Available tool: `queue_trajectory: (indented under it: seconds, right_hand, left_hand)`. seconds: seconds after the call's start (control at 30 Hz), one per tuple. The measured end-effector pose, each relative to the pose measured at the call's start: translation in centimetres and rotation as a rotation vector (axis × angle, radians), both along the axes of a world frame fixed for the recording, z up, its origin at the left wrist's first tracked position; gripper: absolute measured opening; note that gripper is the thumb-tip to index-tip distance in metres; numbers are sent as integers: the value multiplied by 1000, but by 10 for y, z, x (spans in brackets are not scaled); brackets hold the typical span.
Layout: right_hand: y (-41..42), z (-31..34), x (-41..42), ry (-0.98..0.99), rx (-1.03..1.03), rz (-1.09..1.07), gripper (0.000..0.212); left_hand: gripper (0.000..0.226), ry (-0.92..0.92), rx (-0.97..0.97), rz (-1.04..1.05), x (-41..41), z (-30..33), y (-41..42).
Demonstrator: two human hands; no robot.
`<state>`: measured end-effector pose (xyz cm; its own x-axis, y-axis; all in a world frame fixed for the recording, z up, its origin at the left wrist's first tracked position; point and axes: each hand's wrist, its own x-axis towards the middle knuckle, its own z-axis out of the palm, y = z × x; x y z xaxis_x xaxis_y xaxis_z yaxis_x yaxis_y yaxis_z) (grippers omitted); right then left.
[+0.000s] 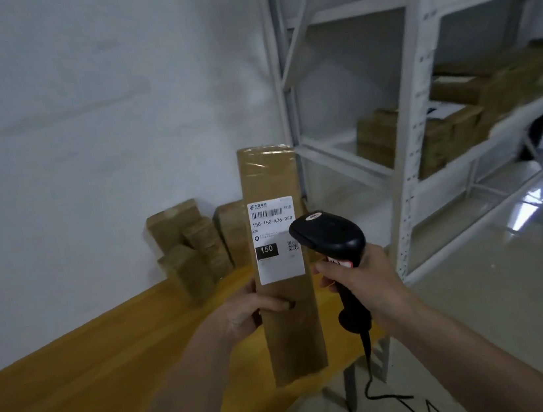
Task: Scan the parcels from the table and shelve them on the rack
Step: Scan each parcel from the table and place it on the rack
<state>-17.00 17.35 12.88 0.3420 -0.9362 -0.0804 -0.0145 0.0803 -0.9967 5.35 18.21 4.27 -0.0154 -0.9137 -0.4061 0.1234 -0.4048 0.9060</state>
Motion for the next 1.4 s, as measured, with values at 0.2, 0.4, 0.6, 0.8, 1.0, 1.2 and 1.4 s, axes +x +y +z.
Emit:
queue_trajectory:
  seconds: [0.2, 0.4, 0.6, 0.8, 1.0, 1.2, 1.4]
  right_hand:
    - [-40, 5, -123, -74, 82, -240, 20]
    - [-75, 14, -256, -116, 45, -390, 13]
    - [-104, 10, -364, -128, 77, -527, 11]
    - [-131, 3, -436, -137, 108, -624, 12]
    - [-169, -1, -474, -170, 124, -674, 10]
    - [-232, -1, -503, -168, 84, -710, 11]
    - [-316, 13, -532, -124, 32, -713, 19]
  left_hand:
    - [86, -50, 148, -278, -119, 14, -65]
    - [36, -60, 181, -235, -271, 38, -128]
    - [13, -19, 141, -155, -393, 50, -183]
    - [63, 100, 107, -224, -466, 45, -220]
    - [57, 123, 83, -188, -518, 56, -261]
    - [34, 121, 49, -212, -563, 75, -328]
    - [87, 109, 78, -219, -598, 88, -415]
